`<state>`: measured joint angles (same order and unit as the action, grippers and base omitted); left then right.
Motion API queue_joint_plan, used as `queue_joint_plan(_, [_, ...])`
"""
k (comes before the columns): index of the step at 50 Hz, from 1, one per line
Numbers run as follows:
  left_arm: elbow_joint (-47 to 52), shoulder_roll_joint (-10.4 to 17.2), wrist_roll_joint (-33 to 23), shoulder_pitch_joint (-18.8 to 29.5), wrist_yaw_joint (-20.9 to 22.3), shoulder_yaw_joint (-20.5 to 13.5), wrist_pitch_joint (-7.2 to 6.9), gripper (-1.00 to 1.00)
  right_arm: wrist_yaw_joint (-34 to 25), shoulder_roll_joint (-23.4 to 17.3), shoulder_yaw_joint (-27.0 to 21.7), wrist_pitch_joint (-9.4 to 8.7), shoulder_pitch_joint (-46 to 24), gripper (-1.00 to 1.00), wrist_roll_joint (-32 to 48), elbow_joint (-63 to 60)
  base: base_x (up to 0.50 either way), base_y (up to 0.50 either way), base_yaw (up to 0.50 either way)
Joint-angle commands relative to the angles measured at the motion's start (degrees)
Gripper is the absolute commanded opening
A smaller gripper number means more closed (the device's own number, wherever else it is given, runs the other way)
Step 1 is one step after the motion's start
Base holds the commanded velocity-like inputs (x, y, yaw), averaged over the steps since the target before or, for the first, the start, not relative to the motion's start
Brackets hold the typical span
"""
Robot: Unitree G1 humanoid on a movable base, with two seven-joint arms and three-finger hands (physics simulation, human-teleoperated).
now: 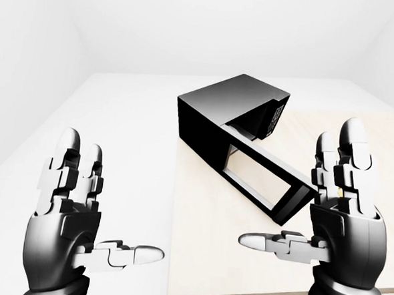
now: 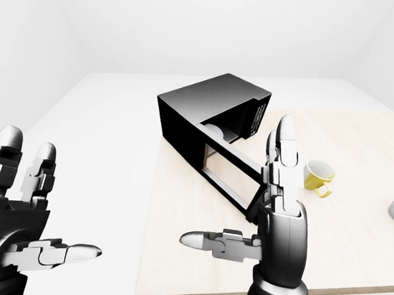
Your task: Close the microwave.
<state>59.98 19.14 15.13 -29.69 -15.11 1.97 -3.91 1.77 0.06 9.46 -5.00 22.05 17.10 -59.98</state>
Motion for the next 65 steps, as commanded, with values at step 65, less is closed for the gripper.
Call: queue_joint_plan(65, [0.01,-3.88,-2.39,0.51,2.64,-1.01,-1.09,1.00,15.92,-9.44,19.91,3.93,-1.78,1.00,3.36,30.11,0.00,0.00,0.00])
